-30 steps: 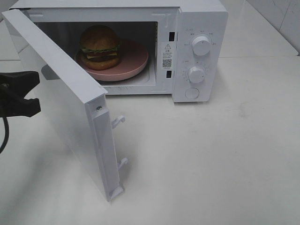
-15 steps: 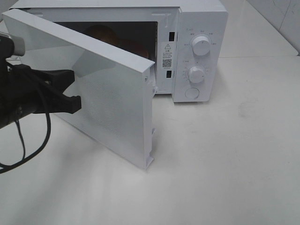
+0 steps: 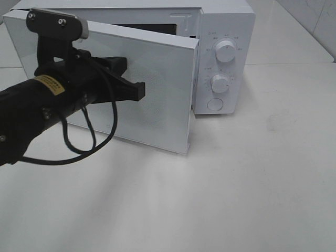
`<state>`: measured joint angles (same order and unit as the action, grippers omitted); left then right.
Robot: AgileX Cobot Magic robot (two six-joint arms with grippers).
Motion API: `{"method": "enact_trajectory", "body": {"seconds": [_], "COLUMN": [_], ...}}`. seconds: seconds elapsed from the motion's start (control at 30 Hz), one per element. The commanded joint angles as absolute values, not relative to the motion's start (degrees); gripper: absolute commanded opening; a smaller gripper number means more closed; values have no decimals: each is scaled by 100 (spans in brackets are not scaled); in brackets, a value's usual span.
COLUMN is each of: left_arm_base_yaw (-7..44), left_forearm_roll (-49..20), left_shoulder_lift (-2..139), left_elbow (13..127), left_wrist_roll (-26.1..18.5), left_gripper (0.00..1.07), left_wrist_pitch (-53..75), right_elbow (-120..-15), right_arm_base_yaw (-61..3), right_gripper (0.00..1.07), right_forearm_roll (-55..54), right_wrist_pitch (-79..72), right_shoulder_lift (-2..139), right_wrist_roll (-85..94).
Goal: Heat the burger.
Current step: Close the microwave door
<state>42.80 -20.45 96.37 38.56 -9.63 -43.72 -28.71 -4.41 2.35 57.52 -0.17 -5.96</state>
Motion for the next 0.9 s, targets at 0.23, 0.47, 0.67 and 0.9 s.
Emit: {"method": "enact_trajectory", "body": {"seconds": [0.23, 0.47, 0.67, 0.9], "left_arm_base_yaw": [4372, 4372, 4372, 4372], "left_forearm_roll": [-2263, -2269, -2504, -2802], "left_shoulder_lift": [10262, 10731, 11024, 11327], "left_elbow": [4916, 5460, 5861, 6383], "left_wrist_roll": [-997, -997, -997, -1409], "left_gripper": [0, 0, 0, 0], "left_wrist_pitch": [-4016, -4011, -3976, -3965], "right_elbow": [-2853, -2853, -2853, -2853], "right_arm_base_yaw": [-395, -395, -395, -395], "right_gripper": [76, 76, 76, 76], "right_forearm_roll": [223, 223, 223, 223], "right_wrist_pitch": [5712, 5712, 5712, 5712], "right_shoulder_lift": [-189, -189, -189, -189], "right_wrist_roll": [-544, -544, -544, -539]}}
